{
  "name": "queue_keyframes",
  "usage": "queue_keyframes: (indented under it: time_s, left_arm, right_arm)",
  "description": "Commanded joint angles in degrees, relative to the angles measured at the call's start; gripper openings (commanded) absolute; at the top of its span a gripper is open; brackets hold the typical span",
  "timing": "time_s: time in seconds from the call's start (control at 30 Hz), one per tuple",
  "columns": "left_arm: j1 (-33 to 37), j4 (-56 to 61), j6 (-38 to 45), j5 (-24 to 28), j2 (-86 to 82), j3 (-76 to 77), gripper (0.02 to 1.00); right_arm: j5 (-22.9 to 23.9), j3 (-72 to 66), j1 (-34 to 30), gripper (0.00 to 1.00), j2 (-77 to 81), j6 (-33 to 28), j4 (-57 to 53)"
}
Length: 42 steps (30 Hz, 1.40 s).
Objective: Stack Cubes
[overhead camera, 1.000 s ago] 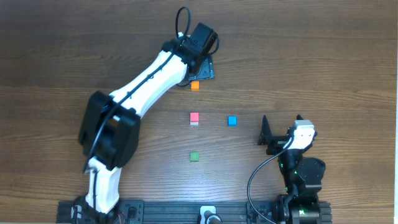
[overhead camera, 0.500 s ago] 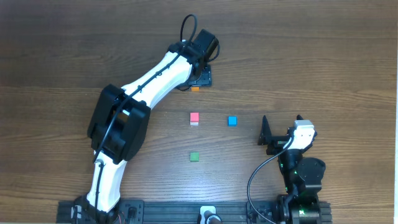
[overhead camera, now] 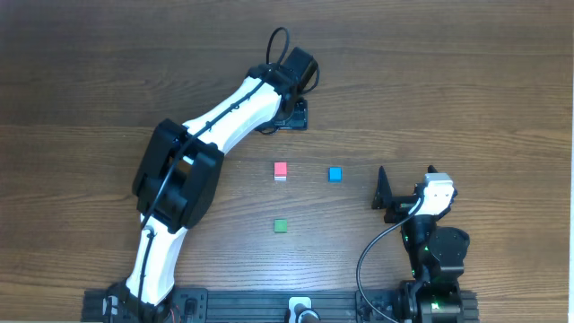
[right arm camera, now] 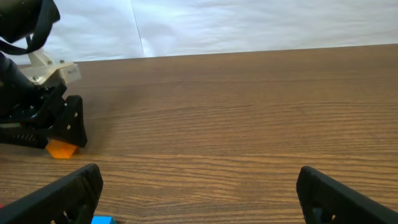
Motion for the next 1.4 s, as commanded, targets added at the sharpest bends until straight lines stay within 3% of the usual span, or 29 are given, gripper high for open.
queue_keyframes:
  time_s: [0.03, 0.2, 0.47, 0.87, 1.13, 1.4]
  left_arm:
    - [-0.1, -0.8, 0.8, 0.7, 1.0, 1.0, 0.663]
    - [-0.1, -0.9, 0.8, 0.7, 1.2, 1.0, 0.59]
    - [-0.1, -0.9, 0.8, 0.7, 1.7, 1.0, 0.384]
    - [-0.1, -0.8, 0.8, 0.7, 1.6, 1.0, 0.152]
    - [-0.5, -3.5, 0.1, 0.4, -6.3, 1.0, 0.108]
    - [-4.6, -10.8, -5.6, -0.5, -19.1, -2.7, 0.097]
  right_arm:
    - [-0.4, -0.5, 0.0, 0.991, -0.5, -0.1, 0.1]
    - [-0.4, -0.5, 0.0, 0.993, -0.5, -0.1, 0.1]
    - [-0.4, -0.5, 0.0, 0.991, -0.5, -0.1, 0.1]
    - [-0.4, -0.5, 0.0, 0.993, -0.5, -0.1, 0.1]
    - [-0.4, -0.5, 0.0, 0.993, -0.5, -0.1, 0.1]
    - [-0.4, -0.5, 0.0, 0.993, -0.5, -0.1, 0.1]
